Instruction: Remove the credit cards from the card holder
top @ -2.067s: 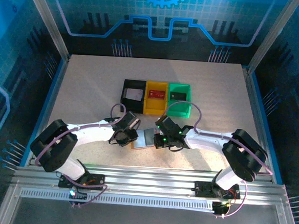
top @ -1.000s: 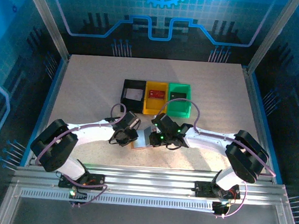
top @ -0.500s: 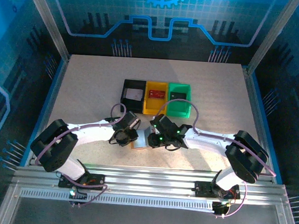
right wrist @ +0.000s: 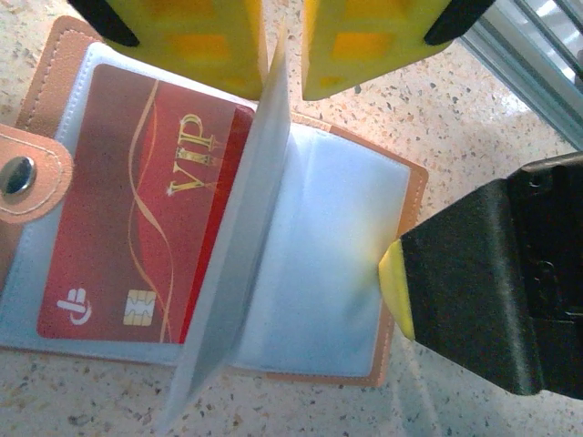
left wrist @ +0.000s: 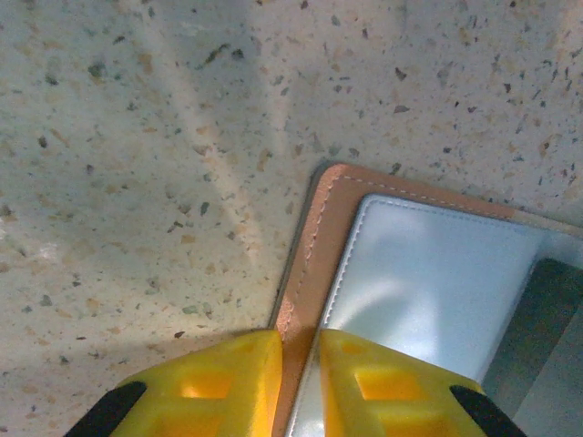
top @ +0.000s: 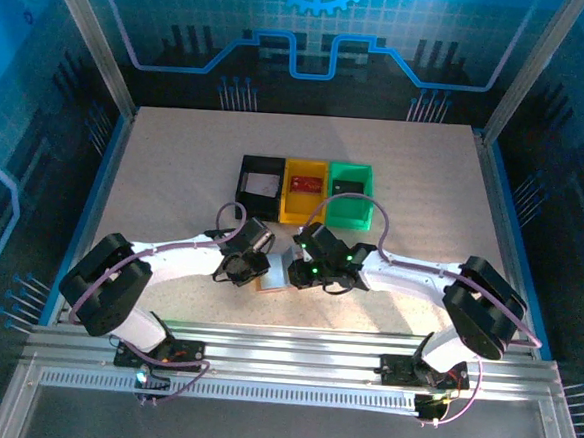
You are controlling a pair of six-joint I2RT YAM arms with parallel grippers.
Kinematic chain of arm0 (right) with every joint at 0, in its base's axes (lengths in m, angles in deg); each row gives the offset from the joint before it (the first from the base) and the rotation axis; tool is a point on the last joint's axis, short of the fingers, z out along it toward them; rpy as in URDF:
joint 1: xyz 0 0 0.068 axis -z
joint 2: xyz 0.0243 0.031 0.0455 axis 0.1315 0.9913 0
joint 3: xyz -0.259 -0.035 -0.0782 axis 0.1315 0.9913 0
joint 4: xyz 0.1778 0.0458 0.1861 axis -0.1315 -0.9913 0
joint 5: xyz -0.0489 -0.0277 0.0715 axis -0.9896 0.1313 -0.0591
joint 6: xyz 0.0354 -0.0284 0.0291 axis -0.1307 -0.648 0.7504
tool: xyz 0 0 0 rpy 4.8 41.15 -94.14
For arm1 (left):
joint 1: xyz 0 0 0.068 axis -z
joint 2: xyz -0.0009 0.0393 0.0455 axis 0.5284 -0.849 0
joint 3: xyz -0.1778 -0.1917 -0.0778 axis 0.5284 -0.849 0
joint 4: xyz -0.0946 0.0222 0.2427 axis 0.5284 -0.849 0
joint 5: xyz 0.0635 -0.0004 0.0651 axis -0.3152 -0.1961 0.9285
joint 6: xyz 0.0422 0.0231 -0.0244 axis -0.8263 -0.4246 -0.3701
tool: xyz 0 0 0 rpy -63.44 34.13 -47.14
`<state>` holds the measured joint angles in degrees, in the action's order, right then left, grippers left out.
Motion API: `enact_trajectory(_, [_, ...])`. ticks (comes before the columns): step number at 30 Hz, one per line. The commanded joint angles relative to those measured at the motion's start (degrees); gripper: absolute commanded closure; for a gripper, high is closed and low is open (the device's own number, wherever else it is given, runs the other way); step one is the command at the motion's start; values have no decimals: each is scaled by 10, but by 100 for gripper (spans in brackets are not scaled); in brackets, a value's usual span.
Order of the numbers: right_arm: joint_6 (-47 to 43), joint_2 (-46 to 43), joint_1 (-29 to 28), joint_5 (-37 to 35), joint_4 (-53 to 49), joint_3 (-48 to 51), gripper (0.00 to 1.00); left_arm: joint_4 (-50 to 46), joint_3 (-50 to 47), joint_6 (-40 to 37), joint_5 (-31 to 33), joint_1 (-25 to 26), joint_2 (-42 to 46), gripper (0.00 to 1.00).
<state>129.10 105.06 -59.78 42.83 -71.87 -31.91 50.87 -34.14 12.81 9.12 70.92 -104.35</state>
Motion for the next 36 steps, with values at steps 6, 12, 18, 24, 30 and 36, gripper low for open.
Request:
enact_trajectory(6, [1,-12,-10,10,8,-11,80,9,-38,-7,-51,18,-45,80])
enact_trajectory(12, [1,-14,-12,10,7,-14,79,7,-35,-7,-52,18,-44,80])
enact_trajectory(18, [-1,-20,-14,11,5,-16,78,2,-34,-9,-49,18,-34,80])
enact_trajectory(24, [0,-20,-18,12,6,-16,78,-6,-33,-12,-47,18,-20,80])
enact_trajectory(30, [1,-19,-21,13,7,-16,78,-16,-31,-13,-43,18,-4,79])
enact_trajectory(36, [1,-19,-23,13,4,-16,78,-25,-29,-15,-39,17,9,79])
